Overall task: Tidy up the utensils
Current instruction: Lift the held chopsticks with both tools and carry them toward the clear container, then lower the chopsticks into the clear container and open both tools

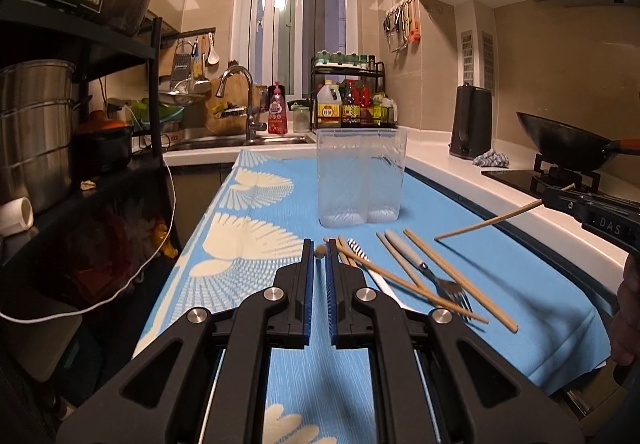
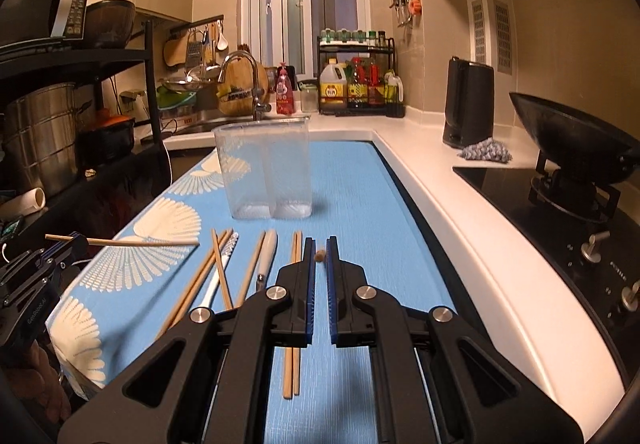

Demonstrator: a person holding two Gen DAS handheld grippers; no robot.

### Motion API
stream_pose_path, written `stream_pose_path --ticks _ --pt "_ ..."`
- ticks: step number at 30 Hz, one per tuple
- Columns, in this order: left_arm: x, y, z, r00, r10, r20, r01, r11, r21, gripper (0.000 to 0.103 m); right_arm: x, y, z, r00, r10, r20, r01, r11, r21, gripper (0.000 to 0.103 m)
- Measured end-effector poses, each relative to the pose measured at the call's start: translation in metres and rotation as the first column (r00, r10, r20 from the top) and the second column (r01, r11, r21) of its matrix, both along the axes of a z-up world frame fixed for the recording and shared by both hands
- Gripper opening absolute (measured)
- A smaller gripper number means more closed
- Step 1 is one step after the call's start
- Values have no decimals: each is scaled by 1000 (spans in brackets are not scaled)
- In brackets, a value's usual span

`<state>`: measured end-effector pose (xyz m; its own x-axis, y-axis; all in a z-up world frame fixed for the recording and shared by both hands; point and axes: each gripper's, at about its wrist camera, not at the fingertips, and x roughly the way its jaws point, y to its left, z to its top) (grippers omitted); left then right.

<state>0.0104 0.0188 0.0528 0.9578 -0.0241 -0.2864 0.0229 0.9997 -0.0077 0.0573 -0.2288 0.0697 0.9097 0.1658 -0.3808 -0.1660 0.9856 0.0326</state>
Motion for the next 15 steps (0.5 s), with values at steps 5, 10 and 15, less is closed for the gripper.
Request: stream_pose_path --ticks 5,10,15 --pt "8 2 13 1000 -7 5 7 1000 -5 6 6 2 17 1000 11 25 -11 1000 -6 5" --pt "24 7 35 999 -29 -14 29 999 -25 6 15 6 40 999 31 38 -30 999 -22 5" --pt "44 9 57 999 -42 -29 41 999 -32 6 31 9 57 999 40 33 -39 998 -41 5"
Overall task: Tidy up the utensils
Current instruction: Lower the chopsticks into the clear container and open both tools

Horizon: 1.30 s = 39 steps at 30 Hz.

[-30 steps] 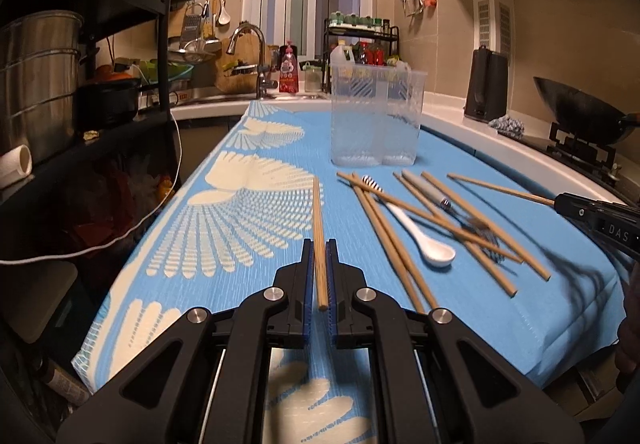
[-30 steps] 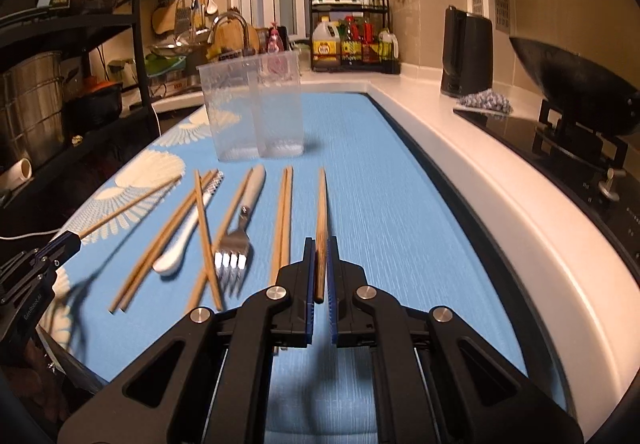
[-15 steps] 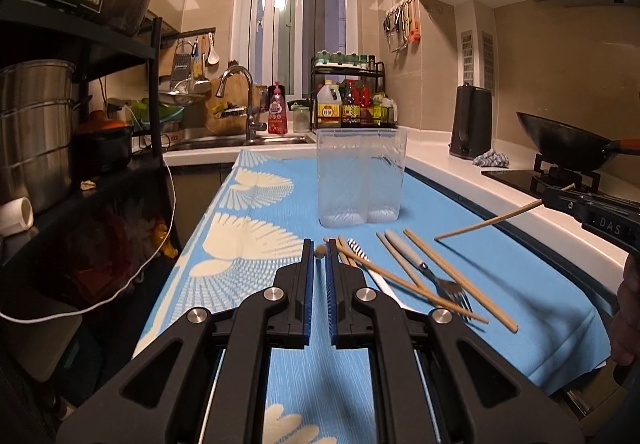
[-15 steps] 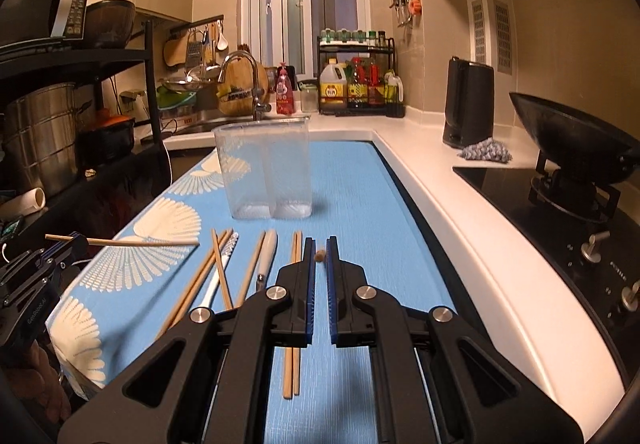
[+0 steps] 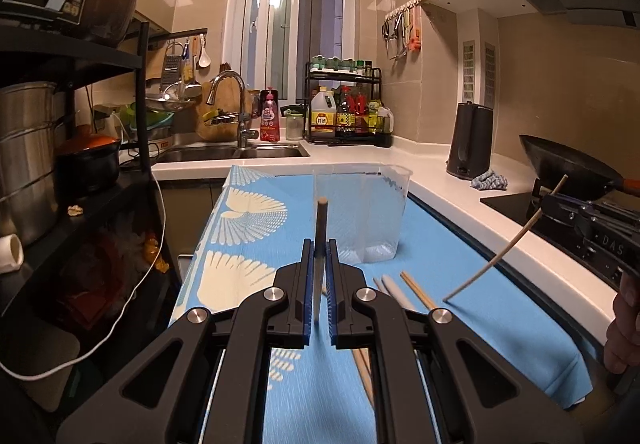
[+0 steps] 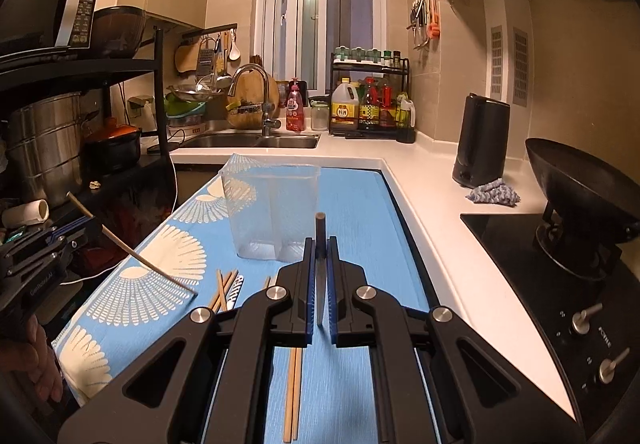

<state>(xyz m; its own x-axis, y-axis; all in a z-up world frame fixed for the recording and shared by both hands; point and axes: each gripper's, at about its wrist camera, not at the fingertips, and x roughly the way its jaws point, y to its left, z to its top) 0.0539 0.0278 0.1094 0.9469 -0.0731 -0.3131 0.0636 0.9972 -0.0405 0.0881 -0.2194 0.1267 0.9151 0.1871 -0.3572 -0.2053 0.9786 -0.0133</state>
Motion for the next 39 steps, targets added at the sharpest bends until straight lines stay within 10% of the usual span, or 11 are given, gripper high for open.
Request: stream_pose_path --ticks 14,31,39 --pt "57 17 45 989 -55 -139 44 996 -81 6 37 11 45 995 89 -38 -89 996 -1 5" --pt "143 8 155 996 -78 -45 70 986 -149 6 130 30 170 984 149 94 -157 983 93 5" --pt "199 5 151 997 -60 -45 52 987 -152 6 192 40 156 990 118 75 -127 983 132 5"
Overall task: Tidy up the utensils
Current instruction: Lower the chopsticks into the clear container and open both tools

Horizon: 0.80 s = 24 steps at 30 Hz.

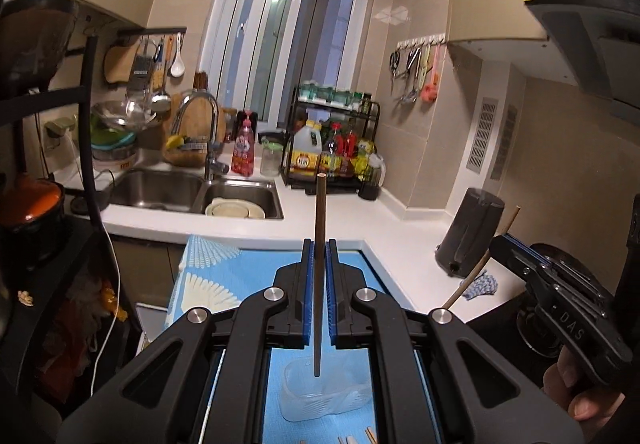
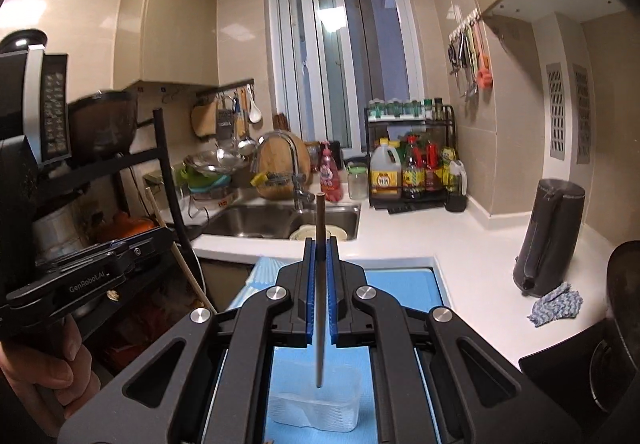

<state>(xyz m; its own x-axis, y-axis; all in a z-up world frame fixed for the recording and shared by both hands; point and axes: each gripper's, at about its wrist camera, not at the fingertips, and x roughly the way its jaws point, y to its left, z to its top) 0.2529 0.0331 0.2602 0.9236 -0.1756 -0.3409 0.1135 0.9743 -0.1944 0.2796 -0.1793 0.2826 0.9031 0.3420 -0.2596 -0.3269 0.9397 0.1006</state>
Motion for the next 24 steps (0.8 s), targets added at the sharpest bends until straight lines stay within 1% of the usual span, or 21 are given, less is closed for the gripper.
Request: stream_pose_path --ticks 2,5,8,10,11,13,14,15,16,17,18,24 --pt "17 -2 -21 999 0 -46 1 1000 8 6 15 1 -17 999 -2 -34 2 1000 -6 5" --pt "35 -2 -59 991 -15 -134 13 1000 -15 6 35 2 -47 996 -7 -94 5 1000 -18 5" --pt "46 -2 -87 980 -25 -199 21 1000 -21 6 54 5 -78 983 -4 -182 -4 999 -44 6" --pt "52 -2 -96 973 -36 -227 32 999 -19 6 63 5 -97 973 -17 -230 4 998 -56 6" --pt "53 -4 -100 971 -44 -237 41 999 -16 6 67 3 -104 967 -20 -253 8 999 -48 8" --pt "58 -6 -103 965 -57 -257 57 998 -9 7 71 2 -112 958 -27 -285 15 999 -43 10" --pt "59 -6 -103 964 -49 -263 50 999 -1 9 72 2 -115 955 -29 -296 15 999 -49 15" --pt "60 -5 -103 964 -37 -265 40 999 9 25 71 2 -116 953 -30 -302 15 998 -54 26" --pt "58 -3 -100 967 -21 -255 27 999 20 50 70 3 -117 951 -32 -308 13 998 -62 31" --pt "55 -2 -97 971 -11 -237 17 1000 26 58 68 3 -116 949 -38 -312 16 997 -72 34" --pt "50 0 -91 977 1 -215 7 999 37 63 67 1 -116 949 -42 -314 19 997 -78 34" --pt "24 1 -64 991 36 -129 -25 996 85 64 41 -10 -104 953 -58 -299 35 996 -83 36"
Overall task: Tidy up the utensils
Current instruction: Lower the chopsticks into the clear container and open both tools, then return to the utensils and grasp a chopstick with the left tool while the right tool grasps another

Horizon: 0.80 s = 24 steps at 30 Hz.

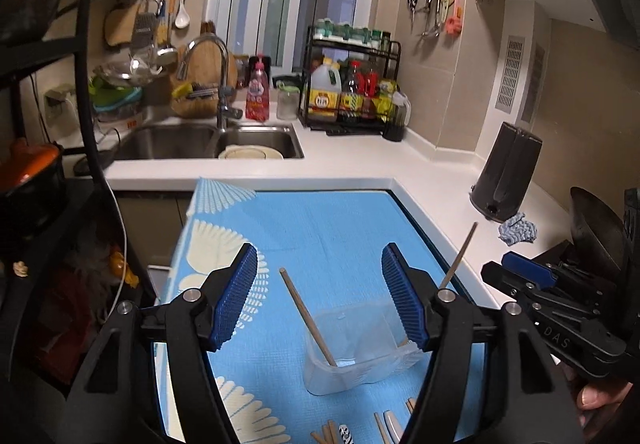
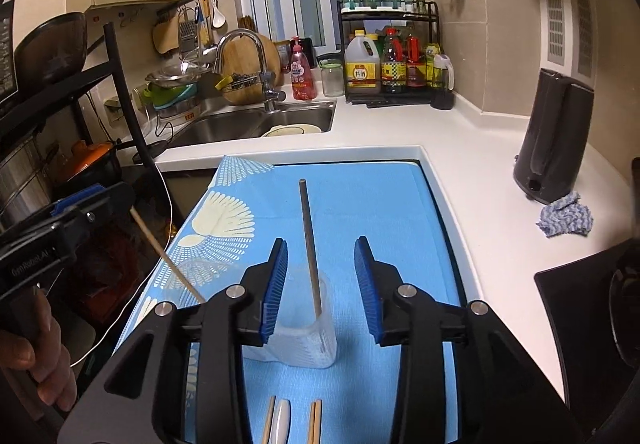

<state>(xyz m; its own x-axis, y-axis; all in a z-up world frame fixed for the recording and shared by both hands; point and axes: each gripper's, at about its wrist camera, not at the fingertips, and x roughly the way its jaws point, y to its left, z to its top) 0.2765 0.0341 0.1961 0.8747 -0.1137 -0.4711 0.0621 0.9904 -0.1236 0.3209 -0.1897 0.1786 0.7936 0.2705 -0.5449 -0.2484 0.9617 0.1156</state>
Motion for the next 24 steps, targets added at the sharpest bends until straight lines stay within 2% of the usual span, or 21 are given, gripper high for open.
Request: stream_pose_path --ticks 5,8,10,15,18,20,21,23,24 --pt "-46 -5 6 997 24 68 -25 1000 18 64 -51 -13 8 998 -8 60 8 1000 -13 36" --pt "-80 -6 -6 995 41 92 -43 999 14 64 -90 -22 3 993 -20 115 22 1000 -18 37" --pt "-103 -6 -21 995 36 96 -36 999 -1 69 -116 -24 -5 989 -22 149 27 999 -27 37" --pt "-149 -14 -73 996 35 84 -37 999 22 70 -170 -22 -50 988 -12 157 21 998 -61 37" --pt "-170 -20 -103 996 52 74 -56 997 55 70 -193 -25 -86 993 -21 117 27 998 -49 37" --pt "-182 -18 -126 996 78 45 -80 996 31 69 -207 -29 -113 996 -31 79 33 999 -25 31" --pt "-189 -17 -137 997 72 33 -73 997 13 64 -214 -29 -123 997 -33 73 34 999 -24 21" --pt "-201 -18 -162 998 55 -13 -55 998 0 42 -224 -29 -146 999 -14 44 16 999 -31 8" --pt "-206 -19 -176 997 50 -56 -51 999 -16 23 -228 -30 -156 1000 -6 15 6 999 -31 7"
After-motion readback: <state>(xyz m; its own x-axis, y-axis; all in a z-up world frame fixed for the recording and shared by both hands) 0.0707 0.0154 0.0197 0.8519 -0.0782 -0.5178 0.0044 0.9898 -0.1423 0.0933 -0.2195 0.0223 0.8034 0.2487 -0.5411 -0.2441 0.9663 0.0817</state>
